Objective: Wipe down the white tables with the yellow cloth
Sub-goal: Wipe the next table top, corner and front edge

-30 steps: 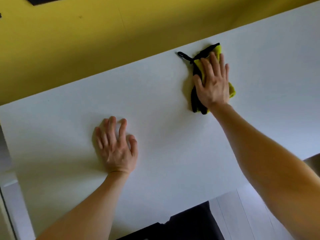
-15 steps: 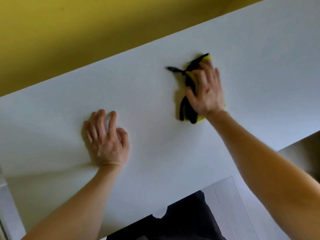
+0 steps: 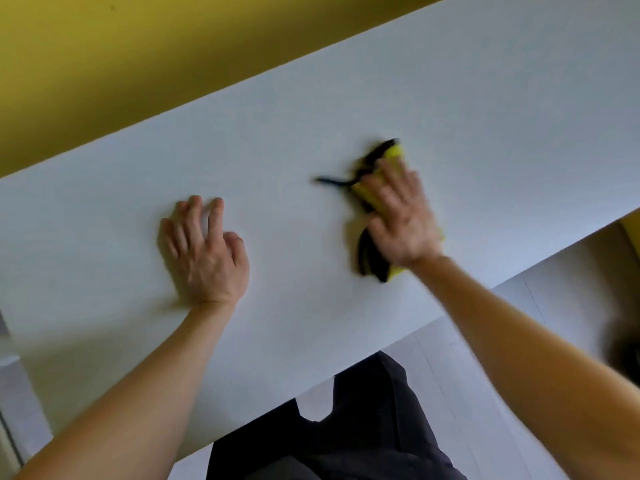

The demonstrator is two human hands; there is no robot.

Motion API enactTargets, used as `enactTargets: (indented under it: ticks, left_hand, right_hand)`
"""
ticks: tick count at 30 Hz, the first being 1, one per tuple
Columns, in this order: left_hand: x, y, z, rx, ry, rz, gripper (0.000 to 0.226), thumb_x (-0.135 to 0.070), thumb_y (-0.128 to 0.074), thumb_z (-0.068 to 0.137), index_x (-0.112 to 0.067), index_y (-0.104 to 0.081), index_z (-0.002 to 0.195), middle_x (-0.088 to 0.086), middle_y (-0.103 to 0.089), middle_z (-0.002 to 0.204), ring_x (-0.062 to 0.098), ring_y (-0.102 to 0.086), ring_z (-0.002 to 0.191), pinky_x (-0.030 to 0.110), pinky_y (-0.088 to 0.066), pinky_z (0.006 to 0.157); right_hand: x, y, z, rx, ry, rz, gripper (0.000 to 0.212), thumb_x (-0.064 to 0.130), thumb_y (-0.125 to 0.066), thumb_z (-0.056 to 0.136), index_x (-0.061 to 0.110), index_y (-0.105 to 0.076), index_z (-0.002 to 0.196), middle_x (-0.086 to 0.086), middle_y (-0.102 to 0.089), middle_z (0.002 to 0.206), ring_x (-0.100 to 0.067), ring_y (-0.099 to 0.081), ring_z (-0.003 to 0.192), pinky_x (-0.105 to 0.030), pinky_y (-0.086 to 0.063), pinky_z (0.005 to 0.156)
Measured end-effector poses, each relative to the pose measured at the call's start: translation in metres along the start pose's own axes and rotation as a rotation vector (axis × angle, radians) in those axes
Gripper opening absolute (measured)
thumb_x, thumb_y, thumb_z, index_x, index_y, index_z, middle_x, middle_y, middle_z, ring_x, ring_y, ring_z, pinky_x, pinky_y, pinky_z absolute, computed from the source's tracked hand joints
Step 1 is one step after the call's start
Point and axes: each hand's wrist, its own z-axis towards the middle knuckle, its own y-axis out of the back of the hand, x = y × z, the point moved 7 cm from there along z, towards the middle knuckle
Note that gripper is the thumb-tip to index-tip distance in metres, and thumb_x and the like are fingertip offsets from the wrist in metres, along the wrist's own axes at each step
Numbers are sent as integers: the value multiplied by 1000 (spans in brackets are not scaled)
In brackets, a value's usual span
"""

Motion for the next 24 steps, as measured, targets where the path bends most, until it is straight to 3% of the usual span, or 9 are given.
enactTargets:
  ticks: [2,5,7,10,13,15,20,22,24]
  left_hand:
    - [1,-2,0,5,-14,-21,51,-22,-49,104,-19,-54,155,12,-45,166,37,-35,159,59,-21,131]
    - [10,-7,-3,51,-75,-127,53,-19,-48,106,-13,-53,158,17,-40,170,40,-29,162,61,-19,132]
    - [21,-3,-12,71,-147,-168,49,-15,-48,107,-10,-55,155,19,-40,170,42,-32,161,62,-23,130]
    - [40,11,-35,89,-218,-166,45,-12,-47,109,-11,-58,152,18,-43,167,44,-39,154,64,-31,126]
    - [47,18,-50,111,-251,-161,47,-20,-45,113,-12,-53,158,16,-37,173,40,-35,160,62,-29,127]
    - [49,19,-51,97,-266,-148,48,-24,-45,114,-14,-51,161,14,-35,174,38,-33,162,61,-28,128]
    - [49,19,-53,85,-269,-145,49,-24,-46,113,-15,-51,161,15,-37,173,38,-34,161,61,-27,129]
    - [48,19,-53,72,-275,-134,49,-24,-47,113,-15,-51,161,15,-39,172,39,-35,160,61,-27,129]
    - [47,20,-54,64,-273,-124,49,-23,-47,112,-15,-51,160,16,-39,172,40,-36,159,60,-27,129]
  right_hand:
    - [-42,23,-6,-122,-258,-15,67,37,-53,96,23,-49,161,-9,-31,176,-34,-14,168,-62,-19,131]
    - [6,10,-21,-177,-405,-12,69,46,-58,94,22,-52,158,-15,-32,175,-38,-14,167,-62,-18,131]
    - [98,-21,-38,-98,-237,16,72,52,-61,94,24,-52,159,-14,-28,177,-38,-8,168,-63,-14,131]
    - [212,-61,-68,110,167,59,69,48,-61,98,26,-48,162,-11,-20,180,-35,0,169,-63,-11,132]
    - [187,-58,-70,123,293,65,68,39,-62,96,23,-52,160,-10,-24,179,-32,-5,169,-59,-13,134]
    - [129,-41,-65,83,187,21,67,39,-60,97,22,-51,161,-8,-26,179,-31,-9,169,-59,-14,134]
    - [-19,16,-68,-189,-482,-27,62,42,-56,98,27,-51,158,-6,-32,176,-31,-12,168,-62,-19,131]
    - [-4,10,-67,-226,-596,-45,65,40,-55,94,23,-50,156,-11,-32,175,-36,-12,167,-59,-17,132]
    - [56,-8,-69,-205,-501,-42,68,40,-57,92,18,-51,156,-15,-33,174,-40,-13,167,-60,-17,132]
